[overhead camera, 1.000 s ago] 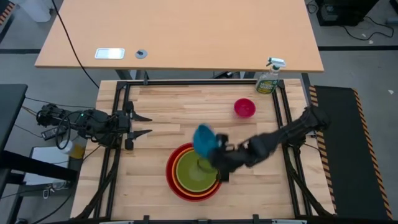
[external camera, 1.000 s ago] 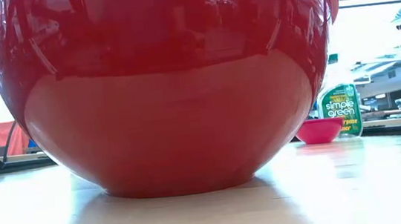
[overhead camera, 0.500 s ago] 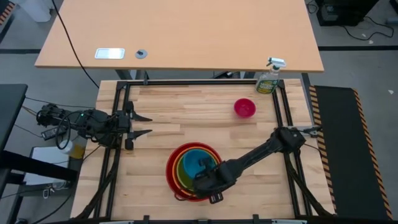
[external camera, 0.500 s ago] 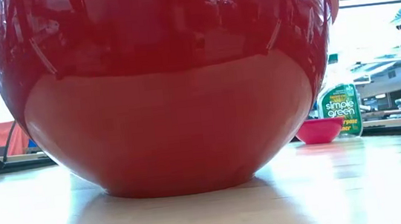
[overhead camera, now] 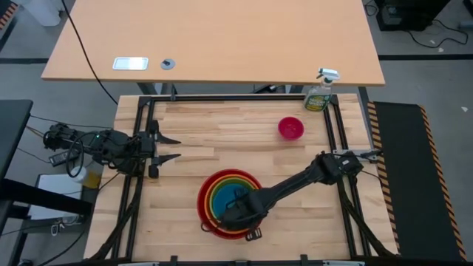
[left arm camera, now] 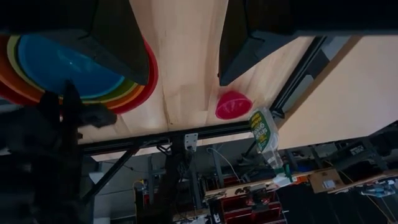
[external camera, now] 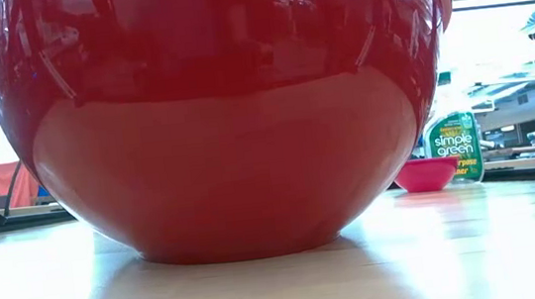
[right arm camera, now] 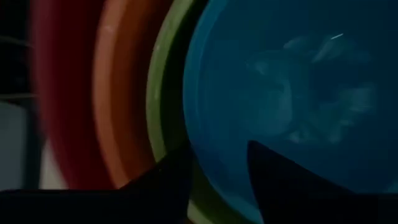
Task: Nest bowls inside each other
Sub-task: Stack the blue bowl into the green bowl, then stack the small red bowl into the blue bowl
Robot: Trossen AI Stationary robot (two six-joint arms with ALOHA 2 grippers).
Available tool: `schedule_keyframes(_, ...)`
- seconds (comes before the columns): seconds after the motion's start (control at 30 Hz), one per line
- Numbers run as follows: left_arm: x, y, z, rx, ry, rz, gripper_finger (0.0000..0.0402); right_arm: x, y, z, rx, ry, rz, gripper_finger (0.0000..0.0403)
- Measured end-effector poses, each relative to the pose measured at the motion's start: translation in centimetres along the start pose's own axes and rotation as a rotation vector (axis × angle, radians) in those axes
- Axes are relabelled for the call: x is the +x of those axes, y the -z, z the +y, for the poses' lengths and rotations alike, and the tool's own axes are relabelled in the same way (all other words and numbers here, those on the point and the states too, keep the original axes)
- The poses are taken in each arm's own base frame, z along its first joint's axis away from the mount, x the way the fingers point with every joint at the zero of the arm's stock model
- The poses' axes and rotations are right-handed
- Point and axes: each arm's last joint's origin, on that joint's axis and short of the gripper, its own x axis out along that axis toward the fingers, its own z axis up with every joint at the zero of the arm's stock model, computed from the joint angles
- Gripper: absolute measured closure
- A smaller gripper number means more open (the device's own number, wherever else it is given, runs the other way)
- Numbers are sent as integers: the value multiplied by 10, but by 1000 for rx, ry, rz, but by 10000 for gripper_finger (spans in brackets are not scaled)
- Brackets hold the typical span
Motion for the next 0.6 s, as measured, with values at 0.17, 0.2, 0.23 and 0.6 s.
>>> schedule_keyframes(0.17,0,0,0,3,0,0,205,-37,7,-5,82,-1,-54,213)
schedule_keyframes(0.2,0,0,0,3,0,0,205,-45,9,-6,98,-2,-61,208)
schedule_keyframes(0.23,0,0,0,3,0,0,205,-52,12,-6,108,-1,-63,205)
schedule_keyframes(0.6,0,0,0,-17,0,0,205,-84,67,-44,338,364,48,225)
